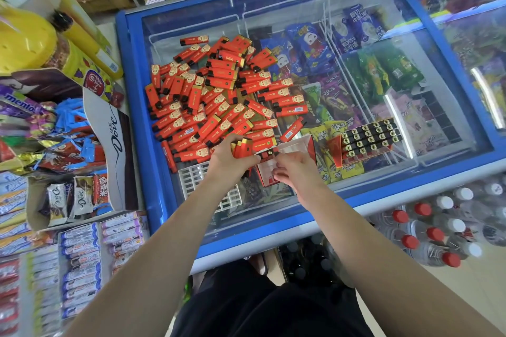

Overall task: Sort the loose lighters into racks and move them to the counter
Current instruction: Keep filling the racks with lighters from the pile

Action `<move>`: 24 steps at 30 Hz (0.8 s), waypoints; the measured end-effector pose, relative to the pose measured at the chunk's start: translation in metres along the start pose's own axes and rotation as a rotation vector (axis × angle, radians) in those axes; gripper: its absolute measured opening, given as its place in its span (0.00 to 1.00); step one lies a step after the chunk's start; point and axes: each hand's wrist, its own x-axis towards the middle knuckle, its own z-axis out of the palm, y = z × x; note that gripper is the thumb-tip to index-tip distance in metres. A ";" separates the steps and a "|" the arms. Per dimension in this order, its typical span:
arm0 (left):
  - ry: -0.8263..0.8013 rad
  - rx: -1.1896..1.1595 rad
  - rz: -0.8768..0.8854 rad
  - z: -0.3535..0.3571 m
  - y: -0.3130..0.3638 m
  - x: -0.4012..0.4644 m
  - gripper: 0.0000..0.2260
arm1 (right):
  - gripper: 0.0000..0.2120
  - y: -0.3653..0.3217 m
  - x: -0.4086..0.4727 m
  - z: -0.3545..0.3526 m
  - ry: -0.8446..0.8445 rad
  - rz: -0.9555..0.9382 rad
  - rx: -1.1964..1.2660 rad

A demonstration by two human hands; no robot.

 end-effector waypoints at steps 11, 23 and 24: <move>0.000 -0.511 -0.099 0.001 0.001 -0.012 0.16 | 0.04 -0.015 -0.033 0.005 -0.052 -0.205 -0.182; -0.012 -0.382 -0.022 0.009 0.005 -0.018 0.16 | 0.15 -0.010 -0.044 -0.003 -0.184 -0.264 -0.165; -0.008 -0.368 -0.018 0.009 0.004 -0.017 0.15 | 0.14 -0.010 -0.043 -0.007 -0.155 -0.264 -0.141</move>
